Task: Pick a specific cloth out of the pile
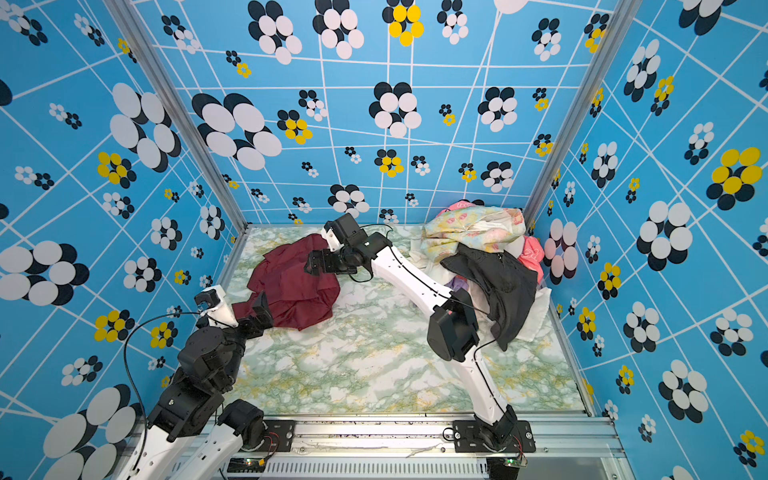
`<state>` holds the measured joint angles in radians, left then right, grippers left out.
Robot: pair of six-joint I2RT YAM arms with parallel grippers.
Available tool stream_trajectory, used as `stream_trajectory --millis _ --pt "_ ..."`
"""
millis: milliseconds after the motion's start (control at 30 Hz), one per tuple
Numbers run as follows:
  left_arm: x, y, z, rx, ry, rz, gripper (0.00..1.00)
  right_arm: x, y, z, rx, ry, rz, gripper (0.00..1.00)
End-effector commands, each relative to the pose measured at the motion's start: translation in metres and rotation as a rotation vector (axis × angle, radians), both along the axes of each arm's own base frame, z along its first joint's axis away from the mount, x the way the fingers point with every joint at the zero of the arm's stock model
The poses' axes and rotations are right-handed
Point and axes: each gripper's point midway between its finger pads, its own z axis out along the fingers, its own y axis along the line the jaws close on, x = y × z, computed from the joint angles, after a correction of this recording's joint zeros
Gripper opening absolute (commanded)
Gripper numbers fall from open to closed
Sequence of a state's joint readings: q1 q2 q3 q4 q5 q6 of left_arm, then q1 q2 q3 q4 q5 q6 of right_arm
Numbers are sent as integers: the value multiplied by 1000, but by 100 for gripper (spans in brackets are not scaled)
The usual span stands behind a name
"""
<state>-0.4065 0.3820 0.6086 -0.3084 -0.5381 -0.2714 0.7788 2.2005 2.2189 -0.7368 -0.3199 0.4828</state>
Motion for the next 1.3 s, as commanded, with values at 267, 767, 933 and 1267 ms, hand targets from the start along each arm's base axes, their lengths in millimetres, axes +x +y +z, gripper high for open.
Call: stream_trajectory --millis 267,767,933,1267 --pt "18 -11 -24 58 169 -13 99 -60 -162 -32 -398 7 -136 99" --pt "94 27 -133 197 284 111 99 -14 -422 -36 -443 -592 -743 99" --pt "101 34 -154 200 280 98 99 3 -460 -76 -480 -585 -837 99" --pt "125 33 -163 210 215 45 99 17 -479 -109 -415 -623 -910 99"
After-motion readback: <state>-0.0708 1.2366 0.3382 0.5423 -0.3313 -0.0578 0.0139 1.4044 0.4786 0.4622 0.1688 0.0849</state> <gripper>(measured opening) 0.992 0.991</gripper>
